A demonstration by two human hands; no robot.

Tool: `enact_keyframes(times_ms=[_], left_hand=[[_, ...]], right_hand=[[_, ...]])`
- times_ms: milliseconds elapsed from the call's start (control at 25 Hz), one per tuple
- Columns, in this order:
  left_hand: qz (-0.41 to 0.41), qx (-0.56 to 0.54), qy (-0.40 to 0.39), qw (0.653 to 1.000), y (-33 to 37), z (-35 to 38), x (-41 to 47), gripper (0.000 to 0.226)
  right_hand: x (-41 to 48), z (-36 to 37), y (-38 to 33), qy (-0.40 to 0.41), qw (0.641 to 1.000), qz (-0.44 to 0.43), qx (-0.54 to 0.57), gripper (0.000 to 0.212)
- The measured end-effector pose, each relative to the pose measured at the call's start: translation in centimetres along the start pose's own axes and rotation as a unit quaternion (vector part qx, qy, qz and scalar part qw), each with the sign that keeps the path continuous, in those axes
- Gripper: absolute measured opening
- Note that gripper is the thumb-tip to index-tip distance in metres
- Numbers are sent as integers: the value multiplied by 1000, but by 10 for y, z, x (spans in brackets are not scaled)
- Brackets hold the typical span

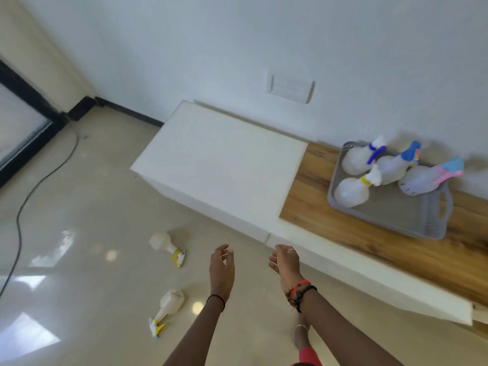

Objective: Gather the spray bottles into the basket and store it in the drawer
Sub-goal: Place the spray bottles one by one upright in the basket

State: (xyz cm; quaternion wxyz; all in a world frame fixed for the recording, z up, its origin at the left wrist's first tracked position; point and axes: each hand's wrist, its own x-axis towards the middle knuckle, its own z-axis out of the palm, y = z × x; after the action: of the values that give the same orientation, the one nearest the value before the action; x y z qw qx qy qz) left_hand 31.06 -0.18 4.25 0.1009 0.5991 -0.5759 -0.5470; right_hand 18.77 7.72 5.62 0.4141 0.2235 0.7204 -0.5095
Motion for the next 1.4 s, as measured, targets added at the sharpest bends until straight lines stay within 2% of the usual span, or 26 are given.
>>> enact_keyframes(times_ms=[120, 280, 440, 560, 680, 800, 920, 960, 1040, 1120, 1200, 1320, 1400], left_hand=[[-26, 13, 12, 1000, -56, -72, -7, 30], [-68, 16, 39, 997, -118, -151, -11, 29], [-122, 29, 66, 990, -169, -197, -4, 28], [-193, -12, 97, 976, -215, -207, 19, 33], [-286, -105, 94, 948, -267, -197, 45, 39], [-359, -208, 86, 906, -317, -179, 78, 17], [-389, -338, 98, 851, -357, -159, 114, 14], [-386, -385, 105, 832, -373, -152, 126, 22], [-381, -459, 122, 793, -398, -139, 149, 45], [-387, -502, 136, 761, -423, -127, 170, 56], [-405, -527, 141, 734, -452, -116, 191, 65], [-406, -550, 124, 719, -486, -104, 214, 83], [-388, -557, 113, 725, -503, -99, 226, 91]], right_hand=[[-35, 46, 52, -22, 999, 16, -21, 14], [-61, 100, 114, -50, 996, 37, -63, 11], [-62, 141, 170, -67, 984, 64, -149, 17], [-42, 168, 208, -95, 969, 64, -217, 25], [-14, 197, 239, -126, 937, 39, -324, 17], [28, 227, 270, -150, 909, 1, -388, 9], [79, 256, 302, -174, 876, -20, -449, 15], [95, 266, 314, -188, 863, -25, -468, 18], [125, 285, 335, -218, 837, -43, -500, 10], [151, 307, 355, -251, 802, -81, -536, 30], [174, 331, 376, -285, 756, -114, -578, 41], [201, 359, 404, -315, 710, -122, -618, 47], [215, 372, 418, -325, 690, -113, -636, 51]])
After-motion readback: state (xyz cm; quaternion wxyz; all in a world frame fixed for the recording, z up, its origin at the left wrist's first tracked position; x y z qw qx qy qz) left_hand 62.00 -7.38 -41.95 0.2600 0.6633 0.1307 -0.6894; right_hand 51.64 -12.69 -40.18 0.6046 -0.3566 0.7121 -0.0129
